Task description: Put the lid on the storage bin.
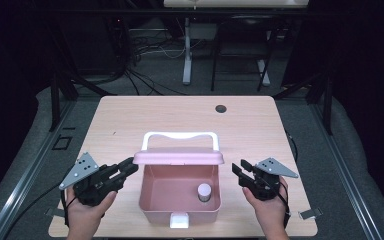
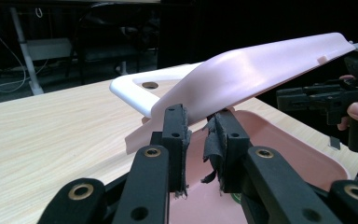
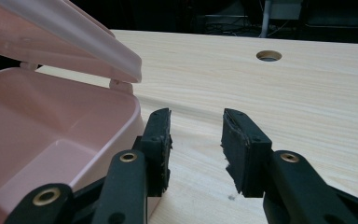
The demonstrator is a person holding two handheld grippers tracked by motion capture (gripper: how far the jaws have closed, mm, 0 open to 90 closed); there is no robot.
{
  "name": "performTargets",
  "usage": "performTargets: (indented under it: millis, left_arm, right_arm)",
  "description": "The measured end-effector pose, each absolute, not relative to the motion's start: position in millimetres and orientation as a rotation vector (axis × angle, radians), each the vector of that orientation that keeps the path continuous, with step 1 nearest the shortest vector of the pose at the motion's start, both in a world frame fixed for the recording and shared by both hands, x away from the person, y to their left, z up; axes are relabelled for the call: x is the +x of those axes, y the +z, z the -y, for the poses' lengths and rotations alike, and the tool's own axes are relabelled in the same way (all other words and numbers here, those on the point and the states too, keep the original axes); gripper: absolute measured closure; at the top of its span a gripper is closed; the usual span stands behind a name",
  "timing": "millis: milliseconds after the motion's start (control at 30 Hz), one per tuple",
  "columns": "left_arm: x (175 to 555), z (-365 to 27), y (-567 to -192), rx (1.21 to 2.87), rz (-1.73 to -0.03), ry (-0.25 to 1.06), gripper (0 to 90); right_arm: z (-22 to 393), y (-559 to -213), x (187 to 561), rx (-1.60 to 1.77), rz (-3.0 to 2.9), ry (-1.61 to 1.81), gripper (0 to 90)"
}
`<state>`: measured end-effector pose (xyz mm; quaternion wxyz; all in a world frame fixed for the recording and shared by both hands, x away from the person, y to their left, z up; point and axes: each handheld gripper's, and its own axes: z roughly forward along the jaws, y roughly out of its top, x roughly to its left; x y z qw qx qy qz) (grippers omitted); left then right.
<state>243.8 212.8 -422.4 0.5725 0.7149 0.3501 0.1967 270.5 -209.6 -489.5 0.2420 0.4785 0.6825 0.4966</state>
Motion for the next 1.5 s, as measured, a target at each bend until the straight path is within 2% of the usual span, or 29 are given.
performTargets:
  millis: [1500]
  left_arm:
    - [215,-218,-451,1.717,-0.816,0.430,77.7]
  right_arm:
    - [214,-498,271,1.339,-1.857,1.348,61.6]
